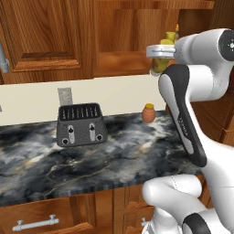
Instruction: Pick the mustard and mustard from the counter and place them in the cabinet.
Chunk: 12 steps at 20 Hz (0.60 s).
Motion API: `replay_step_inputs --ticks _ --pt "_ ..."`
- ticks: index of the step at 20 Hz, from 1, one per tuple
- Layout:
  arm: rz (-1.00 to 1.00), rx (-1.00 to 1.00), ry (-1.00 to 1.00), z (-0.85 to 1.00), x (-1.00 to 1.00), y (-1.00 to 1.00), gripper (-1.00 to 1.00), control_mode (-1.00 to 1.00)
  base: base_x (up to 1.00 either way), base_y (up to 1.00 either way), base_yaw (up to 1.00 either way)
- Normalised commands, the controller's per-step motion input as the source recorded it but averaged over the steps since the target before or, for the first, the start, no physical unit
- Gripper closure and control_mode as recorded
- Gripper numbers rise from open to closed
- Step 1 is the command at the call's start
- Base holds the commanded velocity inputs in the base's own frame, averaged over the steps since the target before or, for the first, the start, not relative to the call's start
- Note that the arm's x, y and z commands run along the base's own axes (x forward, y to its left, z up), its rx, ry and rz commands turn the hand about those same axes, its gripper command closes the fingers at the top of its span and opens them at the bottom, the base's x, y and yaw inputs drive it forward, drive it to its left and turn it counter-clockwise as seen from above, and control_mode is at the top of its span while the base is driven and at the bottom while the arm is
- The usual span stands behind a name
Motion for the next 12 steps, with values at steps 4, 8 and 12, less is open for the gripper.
replay_step_inputs --ticks 4,8,12 --pt "0.03 0.00 -0.02 0.00 0.36 0.00 1.00 -1.00 0.00 0.00 0.00" --pt "0.03 -0.01 0.00 0.00 0.34 0.00 1.00 -1.00 0.00 0.00 0.00" --pt "0.02 -0.01 0.00 -0.12 0.39 0.00 1.00 -1.00 0.00 0.00 0.00"
